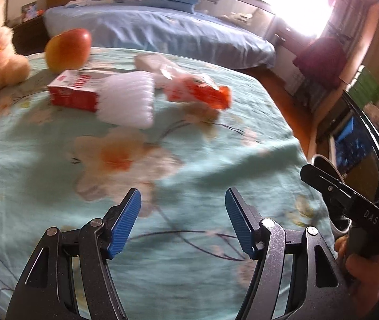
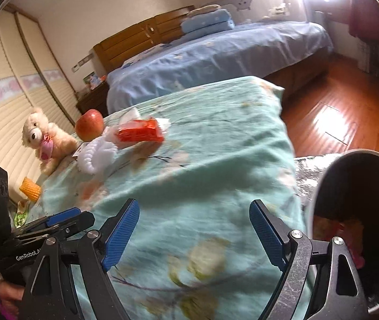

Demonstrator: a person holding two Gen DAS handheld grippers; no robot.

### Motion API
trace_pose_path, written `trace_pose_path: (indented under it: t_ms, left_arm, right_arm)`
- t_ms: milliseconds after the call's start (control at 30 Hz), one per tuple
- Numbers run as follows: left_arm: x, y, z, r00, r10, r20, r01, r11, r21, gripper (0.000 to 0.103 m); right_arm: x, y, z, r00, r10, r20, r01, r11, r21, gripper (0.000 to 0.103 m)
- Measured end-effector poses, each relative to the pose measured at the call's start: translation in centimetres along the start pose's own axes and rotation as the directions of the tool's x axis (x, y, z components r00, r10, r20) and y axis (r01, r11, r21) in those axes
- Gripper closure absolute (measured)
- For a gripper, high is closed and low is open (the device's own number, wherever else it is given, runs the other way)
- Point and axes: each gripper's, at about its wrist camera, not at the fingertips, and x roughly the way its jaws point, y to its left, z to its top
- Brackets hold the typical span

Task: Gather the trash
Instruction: 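Move both open tools back over the trash on the bed, then grasp the white foam net with the left tool while the right tool grasps the orange item in clear plastic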

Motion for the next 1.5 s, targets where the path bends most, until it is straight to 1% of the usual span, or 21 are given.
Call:
trace_pose_path:
  t_ms: [233,400,500,667,833,1033,1167,1333,1400,1433,1467,1500]
  left_arm:
    - [0.0,2.1,0.8,0.999,0.032,0.007,-0.032,0.999,-0.032,0.036]
    - [0.1,2.9,1.9,0.999,0.053,0.012,-0.053,0.998,-0.044,0.035]
    - [0.5,3.6,2.8,0.997,0.076,0.011,-0.076,0.996,-0.056,0.03]
    - [1.0,4.6,4.2,0.995,0.102,0.017,-0.101,0.993,-0.064,0.029]
    - [1.8,5.0,5.4,0.994,0.11,0.01,-0.109,0.992,-0.063,0.029]
    - [2.7,5.2,6.2,0.994,0.111,0.005,-0.111,0.992,-0.06,0.029]
    - [3.2,5.4,6.6,0.994,0.107,0.008,-0.106,0.993,-0.057,0.029]
    - [3.6,5.1,6.8,0.995,0.102,0.017,-0.101,0.994,-0.037,0.03]
    - [3.7,4.9,6.8,0.995,0.1,0.021,-0.1,0.995,-0.031,0.038]
    - [3.9,4.8,6.8,0.995,0.096,0.017,-0.096,0.995,-0.029,0.046]
    - [4.0,4.8,6.8,0.996,0.089,0.012,-0.089,0.996,-0.027,0.054]
    - [4.1,4.8,6.8,0.997,0.082,0.008,-0.082,0.996,-0.025,0.059]
  right_arm:
    - [2.4,2.1,1.0,0.999,0.038,-0.033,-0.04,0.998,-0.055,0.017]
    - [4.1,3.2,2.0,0.997,0.057,-0.054,-0.062,0.994,-0.085,0.017]
    - [5.2,3.8,2.8,0.996,0.07,-0.062,-0.076,0.991,-0.106,0.017]
    - [6.9,4.6,4.2,0.995,0.08,-0.065,-0.088,0.986,-0.144,0.017]
    - [8.7,5.4,5.6,0.993,0.084,-0.087,-0.1,0.974,-0.202,0.017]
    - [11.7,6.3,7.0,0.985,0.093,-0.144,-0.132,0.949,-0.285,0.017]
    - [13.0,6.3,7.8,0.982,0.095,-0.163,-0.141,0.942,-0.304,0.017]
    - [13.9,6.8,8.6,0.981,0.106,-0.163,-0.155,0.931,-0.329,0.018]
    - [14.1,7.1,8.6,0.983,0.099,-0.157,-0.148,0.928,-0.341,0.033]
    - [14.2,7.2,8.4,0.983,0.085,-0.163,-0.138,0.928,-0.347,0.052]
    - [14.3,7.2,8.4,0.982,0.081,-0.169,-0.136,0.928,-0.346,0.068]
    - [14.4,7.1,8.2,0.981,0.08,-0.174,-0.136,0.931,-0.338,0.068]
